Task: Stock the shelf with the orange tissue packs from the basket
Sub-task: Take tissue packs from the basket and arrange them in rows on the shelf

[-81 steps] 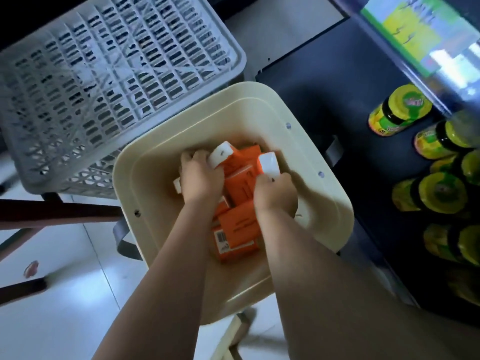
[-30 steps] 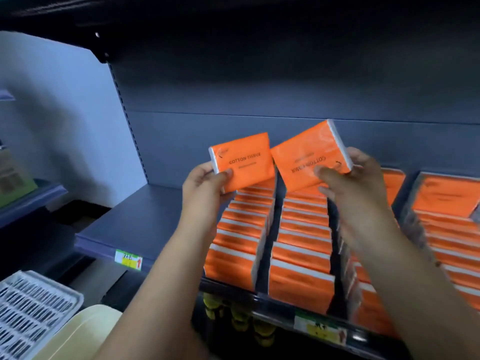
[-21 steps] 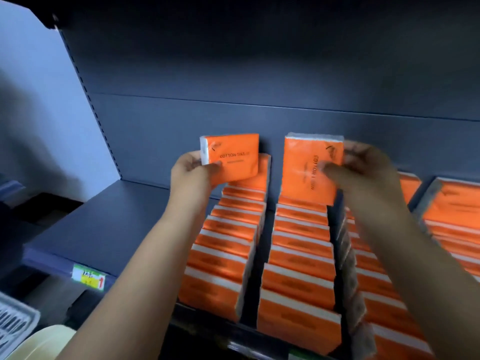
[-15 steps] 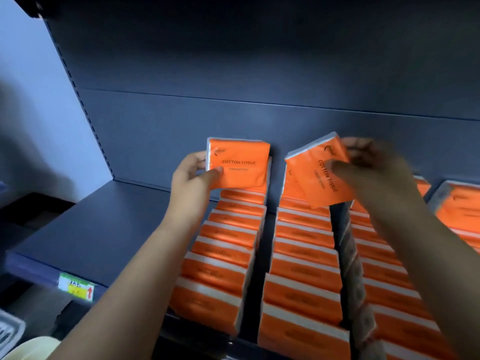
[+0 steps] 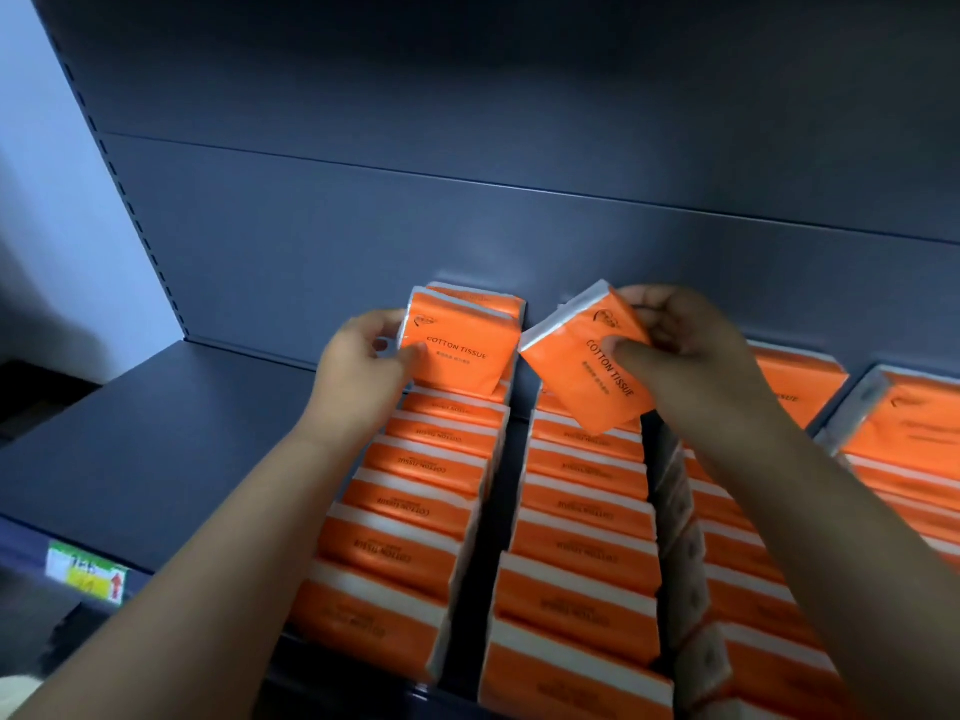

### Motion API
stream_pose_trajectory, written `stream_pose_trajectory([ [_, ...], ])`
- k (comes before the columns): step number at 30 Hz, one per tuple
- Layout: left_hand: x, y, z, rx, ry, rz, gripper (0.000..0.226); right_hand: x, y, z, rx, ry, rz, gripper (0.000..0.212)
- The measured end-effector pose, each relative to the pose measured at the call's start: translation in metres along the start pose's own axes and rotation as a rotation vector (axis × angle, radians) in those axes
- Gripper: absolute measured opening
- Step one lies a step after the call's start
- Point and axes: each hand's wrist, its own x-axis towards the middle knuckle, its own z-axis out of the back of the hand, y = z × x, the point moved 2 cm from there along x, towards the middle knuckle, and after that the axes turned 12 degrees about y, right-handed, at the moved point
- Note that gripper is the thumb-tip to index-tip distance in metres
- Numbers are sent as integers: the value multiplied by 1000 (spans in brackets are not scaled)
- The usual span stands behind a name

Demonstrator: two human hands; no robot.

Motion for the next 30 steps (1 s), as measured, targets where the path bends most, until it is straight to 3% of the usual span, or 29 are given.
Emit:
stream_pose_trajectory([
  [10, 2, 8, -2, 52, 36, 91, 18, -2, -5, -2, -16, 35, -34, 36],
  [20, 4, 4, -8, 8, 58, 147, 15, -12, -6, -4, -182, 54, -19, 42],
  [26, 5, -5, -12, 46, -1, 189, 10, -17, -7, -5, -172, 58, -17, 41],
  [30, 3, -9, -14, 102, -26, 212, 19, -18, -10, -3, -223, 68, -25, 42],
])
